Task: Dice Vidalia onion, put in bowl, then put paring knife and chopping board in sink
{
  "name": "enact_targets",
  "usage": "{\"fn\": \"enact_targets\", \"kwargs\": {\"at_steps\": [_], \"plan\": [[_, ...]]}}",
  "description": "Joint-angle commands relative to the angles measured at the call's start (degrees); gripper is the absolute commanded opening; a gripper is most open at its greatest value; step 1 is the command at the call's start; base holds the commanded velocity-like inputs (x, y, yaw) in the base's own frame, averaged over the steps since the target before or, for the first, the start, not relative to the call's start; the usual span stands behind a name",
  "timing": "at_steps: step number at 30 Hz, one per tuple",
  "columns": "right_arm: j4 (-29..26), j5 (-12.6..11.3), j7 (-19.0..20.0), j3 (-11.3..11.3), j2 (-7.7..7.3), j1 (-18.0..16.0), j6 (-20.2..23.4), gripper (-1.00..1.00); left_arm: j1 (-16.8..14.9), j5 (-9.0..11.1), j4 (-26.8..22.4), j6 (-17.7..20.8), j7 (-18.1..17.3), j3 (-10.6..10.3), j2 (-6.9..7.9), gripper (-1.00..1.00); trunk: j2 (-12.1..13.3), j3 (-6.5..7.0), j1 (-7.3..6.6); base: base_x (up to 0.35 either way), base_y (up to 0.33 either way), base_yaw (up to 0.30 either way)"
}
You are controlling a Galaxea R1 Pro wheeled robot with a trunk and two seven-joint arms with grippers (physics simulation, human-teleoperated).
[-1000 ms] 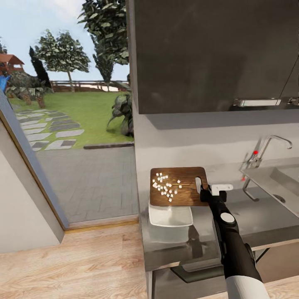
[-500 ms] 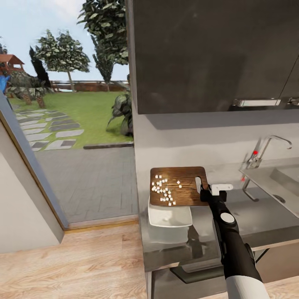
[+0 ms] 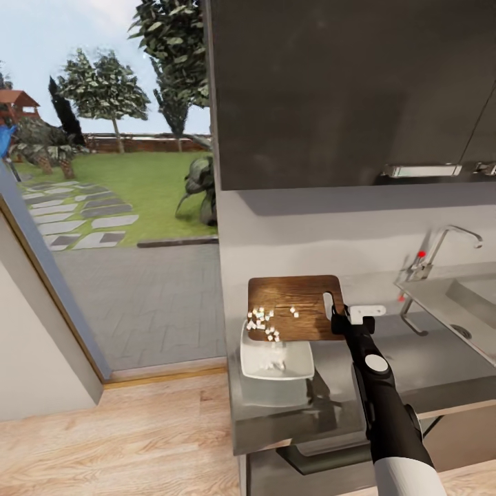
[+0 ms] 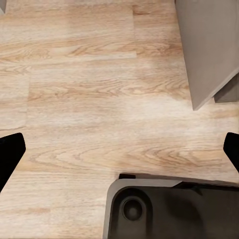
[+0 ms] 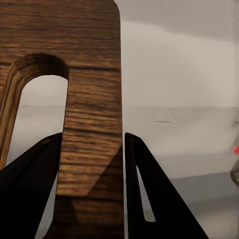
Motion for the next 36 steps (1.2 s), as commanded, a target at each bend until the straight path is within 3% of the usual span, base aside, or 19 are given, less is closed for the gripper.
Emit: {"fn": "enact_targets", "kwargs": {"at_steps": [1, 36], "plan": [[-0.1, 0.6, 0.5, -0.2, 0.08, 0.0, 0.2, -1.00, 0.0, 0.3, -0.1, -0.1, 0.1, -0.1, 0.02, 1.00, -0.1, -0.11, 0.04, 0.000, -0.066, 0.000], [-0.3, 0.7, 0.2, -0.1, 0.31, 0.0, 0.8, -1.00, 0.0, 0.3, -0.1, -0.1, 0.1, -0.2, 0.02, 1.00, -0.1, -0.11, 0.04, -0.001, -0.020, 0.000]]}}
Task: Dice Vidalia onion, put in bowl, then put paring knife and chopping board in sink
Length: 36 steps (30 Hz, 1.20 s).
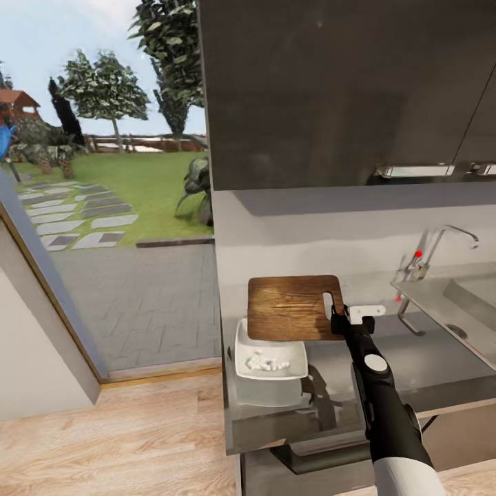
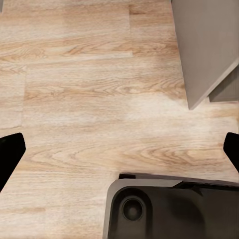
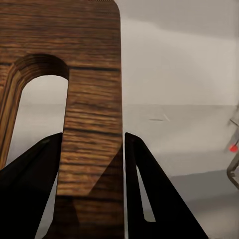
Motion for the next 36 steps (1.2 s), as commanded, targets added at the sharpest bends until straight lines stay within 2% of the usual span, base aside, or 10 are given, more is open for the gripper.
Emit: {"fn": "enact_targets", "kwargs": {"at_steps": [1, 2, 6, 8, 16, 26, 36], "plan": [[-0.4, 0.6, 0.5, -0.1, 0.22, -0.1, 0.8, -1.00, 0.0, 0.3, -0.1, -0.1, 0.1, -0.1, 0.02, 1.00, -0.1, -0.12, 0.03, -0.132, 0.000, 0.000], [-0.5, 0.6, 0.5, -0.1, 0.33, -0.1, 1.6, -1.00, 0.0, 0.3, -0.1, -0.1, 0.1, -0.1, 0.02, 1.00, -0.1, -0.12, 0.03, -0.199, 0.000, 0.000], [-2.6, 0.4, 0.8, 0.0, 0.67, -0.1, 9.5, -1.00, 0.0, 0.3, -0.1, -0.1, 0.1, -0.1, 0.02, 1.00, -0.1, -0.12, 0.03, -0.302, -0.027, 0.000], [-3.6, 0.3, 0.9, 0.1, 0.79, -0.1, 10.9, -1.00, 0.0, 0.3, -0.1, -0.1, 0.1, -0.1, 0.02, 1.00, -0.1, -0.12, 0.03, -0.310, -0.128, 0.000], [-4.6, 0.3, 0.9, 0.1, 2.07, -0.1, 11.6, -1.00, 0.0, 0.3, -0.1, -0.1, 0.1, -0.1, 0.02, 1.00, -0.1, -0.12, 0.03, -0.175, -0.236, 0.053], [-4.7, 0.2, 0.9, 0.1, 2.11, -0.1, 11.6, -1.00, 0.0, 0.3, -0.1, -0.1, 0.1, -0.1, 0.02, 1.00, -0.1, -0.12, 0.03, -0.004, -0.302, 0.261], [-4.8, 0.3, 1.0, 0.0, 2.06, -0.1, 11.6, -1.00, 0.0, 0.3, -0.1, -0.1, 0.1, -0.1, 0.02, 1.00, -0.1, -0.12, 0.03, 0.000, -0.306, 0.025]]}}
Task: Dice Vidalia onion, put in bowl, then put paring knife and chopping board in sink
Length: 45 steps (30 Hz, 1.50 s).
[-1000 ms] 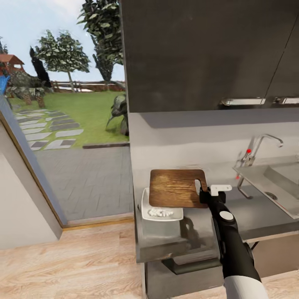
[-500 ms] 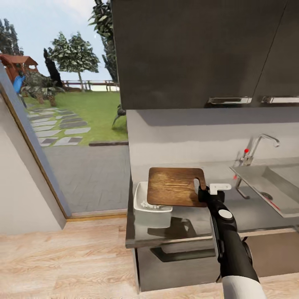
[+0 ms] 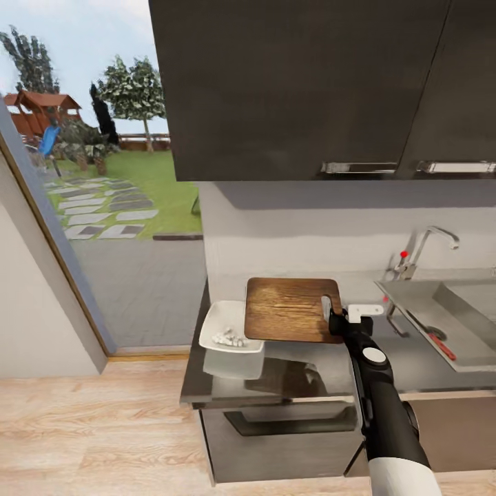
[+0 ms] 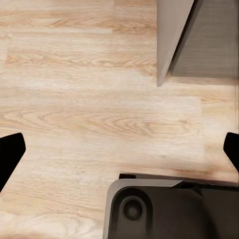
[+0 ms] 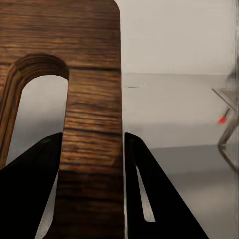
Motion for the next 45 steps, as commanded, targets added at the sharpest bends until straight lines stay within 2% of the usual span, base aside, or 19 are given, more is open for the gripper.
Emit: {"fn": "enact_targets", "kwargs": {"at_steps": [1, 7, 10, 14, 45], "plan": [[-0.1, 0.6, 0.6, -0.2, 0.07, 0.0, 0.2, -1.00, 0.0, 0.3, -0.1, -0.1, 0.1, -0.1, 0.01, 1.00, -0.1, -0.11, 0.04, 0.000, -0.306, 0.000], [-0.1, 0.6, 0.6, -0.1, 0.12, -0.1, 0.5, -1.00, 0.0, 0.3, -0.1, -0.1, 0.1, -0.1, 0.01, 1.00, -0.1, -0.11, 0.04, 0.000, -0.306, 0.014], [-0.1, 0.6, 0.6, -0.1, 0.12, -0.1, 2.7, -1.00, 0.0, 0.3, -0.1, -0.1, 0.1, -0.1, 0.01, 1.00, -0.1, -0.11, 0.04, 0.000, -0.306, 0.201], [-0.2, 0.6, 0.5, -0.2, 0.12, -0.1, 3.6, -1.00, 0.0, 0.3, -0.1, -0.1, 0.1, -0.1, 0.01, 1.00, -0.1, -0.11, 0.04, 0.000, -0.306, 0.119], [-1.2, 0.6, 0.5, -0.2, 0.12, 0.0, 3.7, -1.00, 0.0, 0.3, -0.1, 0.0, 0.1, -0.1, -0.03, 1.00, -0.1, -0.11, 0.04, 0.000, -0.306, 0.077]]}}
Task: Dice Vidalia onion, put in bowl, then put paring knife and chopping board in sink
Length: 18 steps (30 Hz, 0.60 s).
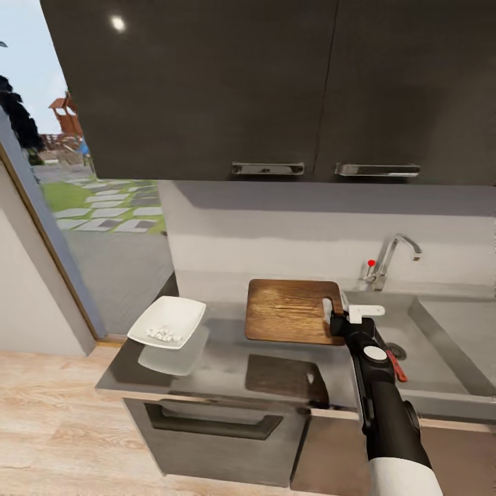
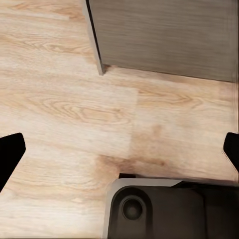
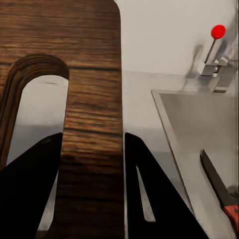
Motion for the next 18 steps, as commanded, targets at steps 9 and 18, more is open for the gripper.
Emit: {"fn": "enact_targets", "kwargs": {"at_steps": [9, 18], "plan": [[-0.1, 0.5, 0.5, -0.2, 0.06, -0.1, 0.2, -1.00, 0.0, 0.3, -0.1, 0.0, 0.1, -0.1, 0.01, 1.00, -0.1, -0.11, 0.04, 0.000, -0.304, 0.003], [0.0, 0.5, 0.5, -0.1, 0.06, -0.1, 0.2, -1.00, 0.0, 0.3, -0.1, 0.0, 0.1, 0.0, 0.06, 1.00, -0.1, -0.11, 0.04, 0.134, -0.243, 0.048]]}}
